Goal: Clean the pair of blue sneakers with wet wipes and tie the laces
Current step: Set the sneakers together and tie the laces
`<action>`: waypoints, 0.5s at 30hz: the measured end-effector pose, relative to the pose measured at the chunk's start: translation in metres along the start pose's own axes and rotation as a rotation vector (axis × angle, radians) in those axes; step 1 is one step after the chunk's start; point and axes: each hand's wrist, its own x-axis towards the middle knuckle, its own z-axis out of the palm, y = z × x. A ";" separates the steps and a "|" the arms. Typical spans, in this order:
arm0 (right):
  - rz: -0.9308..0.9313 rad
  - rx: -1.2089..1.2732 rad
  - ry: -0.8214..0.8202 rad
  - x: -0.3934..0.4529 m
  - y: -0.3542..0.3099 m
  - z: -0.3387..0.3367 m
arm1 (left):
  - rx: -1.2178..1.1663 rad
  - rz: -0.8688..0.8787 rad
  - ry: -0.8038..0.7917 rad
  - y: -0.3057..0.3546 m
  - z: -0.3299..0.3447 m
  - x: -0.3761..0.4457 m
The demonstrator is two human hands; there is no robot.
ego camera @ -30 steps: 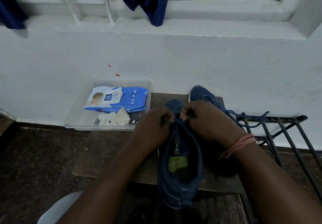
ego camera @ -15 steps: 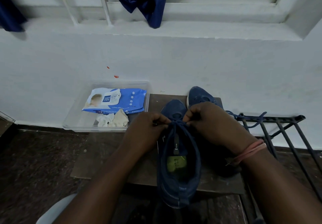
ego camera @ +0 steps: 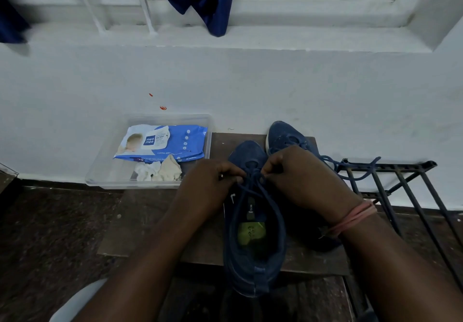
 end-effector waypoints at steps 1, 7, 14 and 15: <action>-0.001 0.004 0.002 0.000 0.001 0.001 | 0.020 0.019 -0.012 0.001 0.000 0.001; -0.019 0.099 0.047 -0.003 -0.002 0.001 | -0.049 -0.033 -0.019 0.007 0.005 -0.001; -0.071 0.131 0.086 -0.002 -0.008 0.007 | -0.434 -0.108 -0.048 0.009 0.004 -0.001; -0.066 0.126 0.098 -0.002 -0.008 0.006 | -0.440 -0.115 -0.051 0.009 0.004 -0.002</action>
